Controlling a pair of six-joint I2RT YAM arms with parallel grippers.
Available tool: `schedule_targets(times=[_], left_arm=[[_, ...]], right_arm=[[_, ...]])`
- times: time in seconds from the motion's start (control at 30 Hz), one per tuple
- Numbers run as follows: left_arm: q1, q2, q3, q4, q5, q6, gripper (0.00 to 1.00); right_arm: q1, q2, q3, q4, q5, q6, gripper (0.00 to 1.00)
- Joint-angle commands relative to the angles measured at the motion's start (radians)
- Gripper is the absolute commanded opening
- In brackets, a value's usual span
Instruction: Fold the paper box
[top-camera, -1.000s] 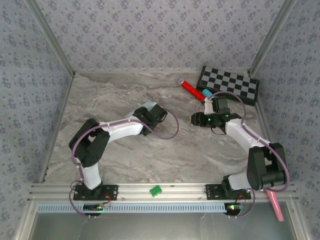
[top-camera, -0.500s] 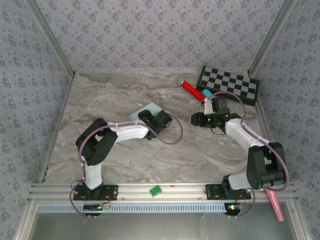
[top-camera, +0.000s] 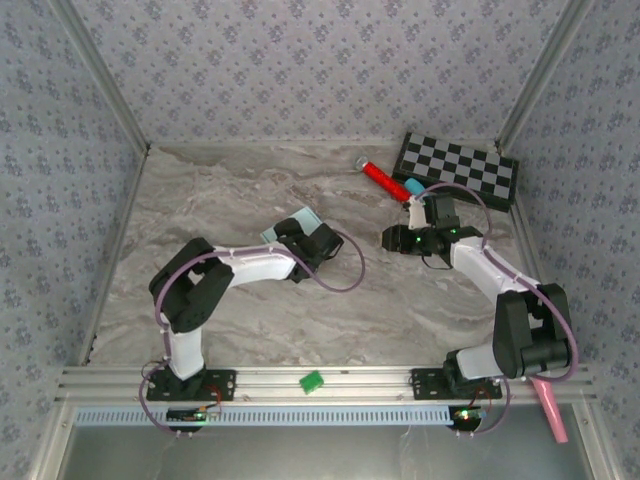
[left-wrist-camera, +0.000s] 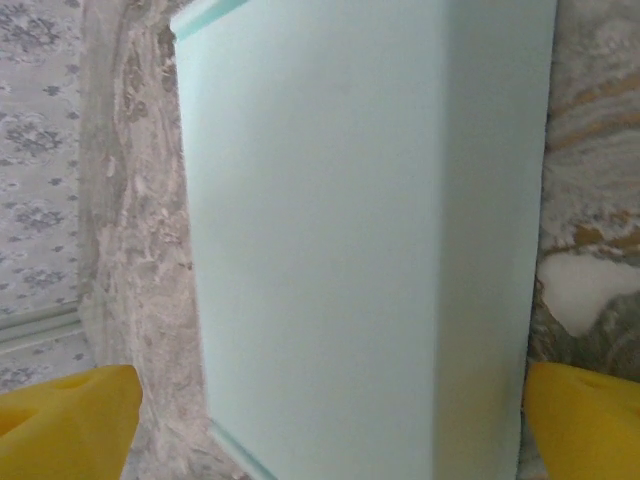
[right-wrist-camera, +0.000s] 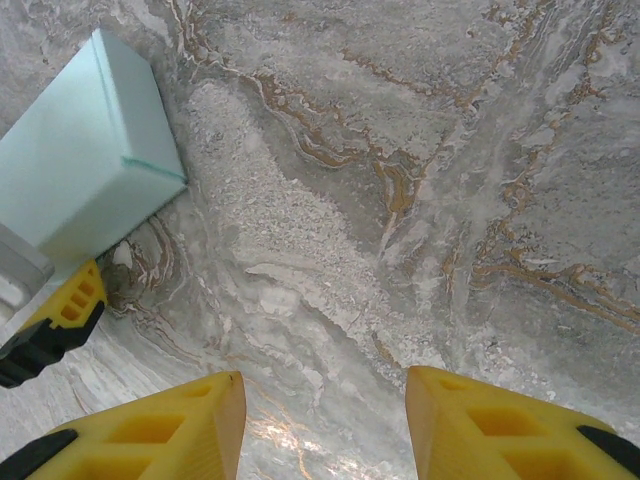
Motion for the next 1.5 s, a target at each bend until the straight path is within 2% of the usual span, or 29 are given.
schedule_targets(times=[0.0, 0.17, 0.3, 0.47, 0.6, 0.73, 0.93, 1.07, 1.2, 1.33, 1.47], left_arm=[[-0.003, -0.074, -0.012, 0.031, 0.042, -0.023, 0.99], [0.022, -0.155, -0.045, 0.051, 0.125, -0.076, 0.99], [0.087, -0.255, -0.091, 0.076, 0.224, -0.171, 0.99], [0.236, -0.431, -0.2, 0.15, 0.402, -0.317, 0.99], [0.395, -0.577, -0.306, 0.217, 0.542, -0.446, 0.99], [0.543, -0.681, -0.386, 0.252, 0.626, -0.574, 1.0], [0.68, -0.751, -0.434, 0.22, 0.634, -0.656, 0.99], [0.746, -0.768, -0.451, 0.205, 0.61, -0.656, 0.99], [0.78, -0.773, -0.462, 0.214, 0.553, -0.614, 1.0], [0.796, -0.765, -0.501, 0.297, 0.511, -0.569, 0.99], [0.813, -0.723, -0.531, 0.367, 0.477, -0.531, 1.0]], right_arm=[[-0.007, 0.005, -0.009, -0.007, 0.015, 0.011, 0.48], [-0.011, 0.005, -0.011, -0.004, 0.027, 0.013, 0.48], [-0.014, 0.003, -0.016, -0.004, 0.041, 0.015, 0.49], [-0.021, -0.007, -0.029, 0.003, 0.067, 0.028, 0.48], [-0.033, -0.03, -0.046, 0.021, 0.096, 0.044, 0.48], [-0.049, -0.067, -0.071, 0.044, 0.135, 0.066, 0.48], [-0.087, -0.157, -0.124, 0.098, 0.23, 0.11, 0.49], [-0.125, -0.191, -0.145, 0.135, 0.291, 0.12, 0.51], [-0.189, -0.192, -0.156, 0.192, 0.303, 0.135, 0.54], [-0.236, -0.191, -0.164, 0.263, 0.314, 0.105, 0.57], [-0.246, -0.175, -0.178, 0.345, 0.422, 0.009, 0.61]])
